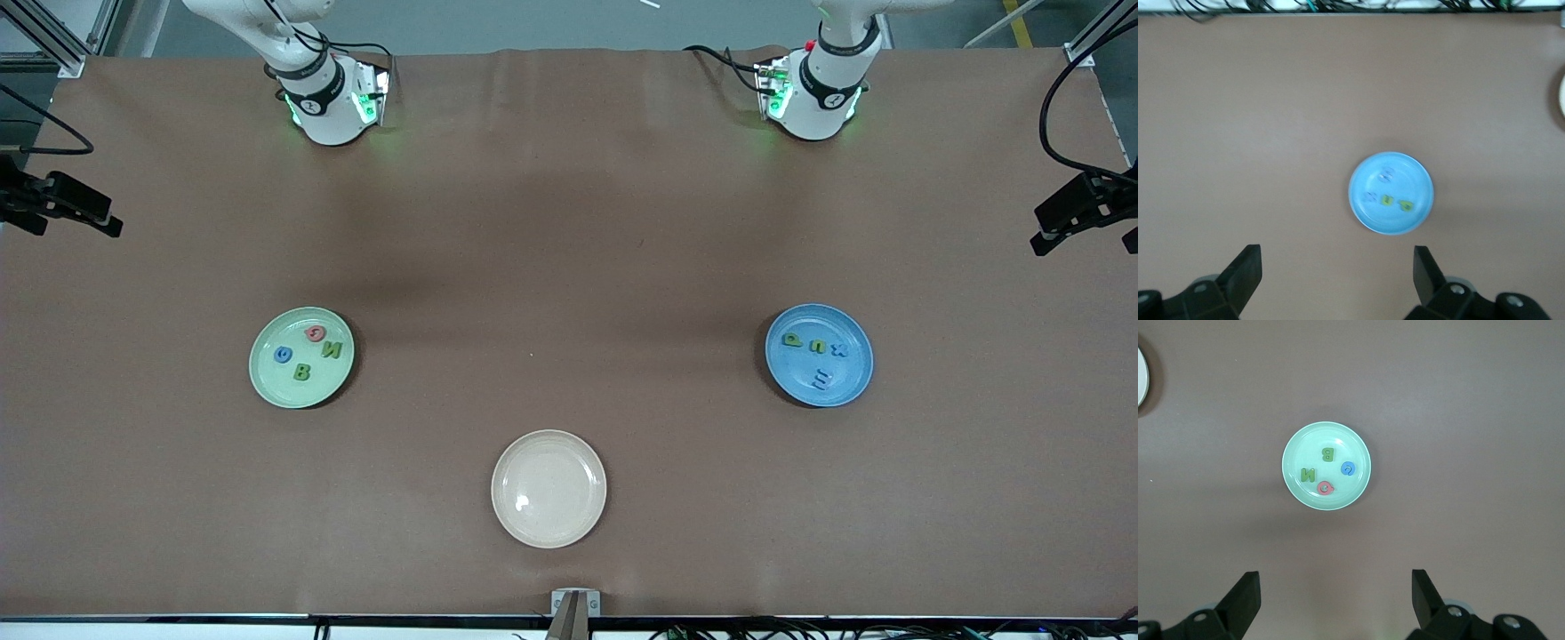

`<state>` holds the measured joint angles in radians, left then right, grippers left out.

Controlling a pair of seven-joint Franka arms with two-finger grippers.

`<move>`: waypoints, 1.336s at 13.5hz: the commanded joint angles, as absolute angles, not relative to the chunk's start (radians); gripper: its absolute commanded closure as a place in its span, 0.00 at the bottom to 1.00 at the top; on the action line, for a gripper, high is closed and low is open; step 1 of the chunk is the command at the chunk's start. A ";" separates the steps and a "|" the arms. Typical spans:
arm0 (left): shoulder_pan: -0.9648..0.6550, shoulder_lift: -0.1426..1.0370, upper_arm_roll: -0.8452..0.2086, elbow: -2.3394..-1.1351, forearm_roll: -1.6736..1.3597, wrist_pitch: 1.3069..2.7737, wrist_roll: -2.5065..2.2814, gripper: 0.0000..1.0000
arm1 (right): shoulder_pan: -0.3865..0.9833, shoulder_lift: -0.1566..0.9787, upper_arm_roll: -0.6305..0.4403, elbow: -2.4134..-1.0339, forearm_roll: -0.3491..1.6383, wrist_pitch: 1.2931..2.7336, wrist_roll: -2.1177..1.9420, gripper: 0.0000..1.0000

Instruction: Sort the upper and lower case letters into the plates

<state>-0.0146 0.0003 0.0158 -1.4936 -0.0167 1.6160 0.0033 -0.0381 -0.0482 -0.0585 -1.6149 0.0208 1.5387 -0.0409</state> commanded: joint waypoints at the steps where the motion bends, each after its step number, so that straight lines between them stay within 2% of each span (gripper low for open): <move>1: -0.009 -0.015 0.026 -1.493 -0.104 1.554 -0.008 0.00 | -0.051 -0.089 -0.041 -1.655 -0.009 1.555 -0.057 0.00; 5: -0.008 -0.011 0.026 -1.500 -0.095 1.500 -0.017 0.00 | -0.051 -0.104 -0.038 -1.680 -0.006 1.552 -0.054 0.00; 18: -0.015 -0.006 0.020 -1.500 -0.040 1.500 0.003 0.00 | -0.020 -0.126 -0.037 -1.704 0.003 1.552 -0.041 0.00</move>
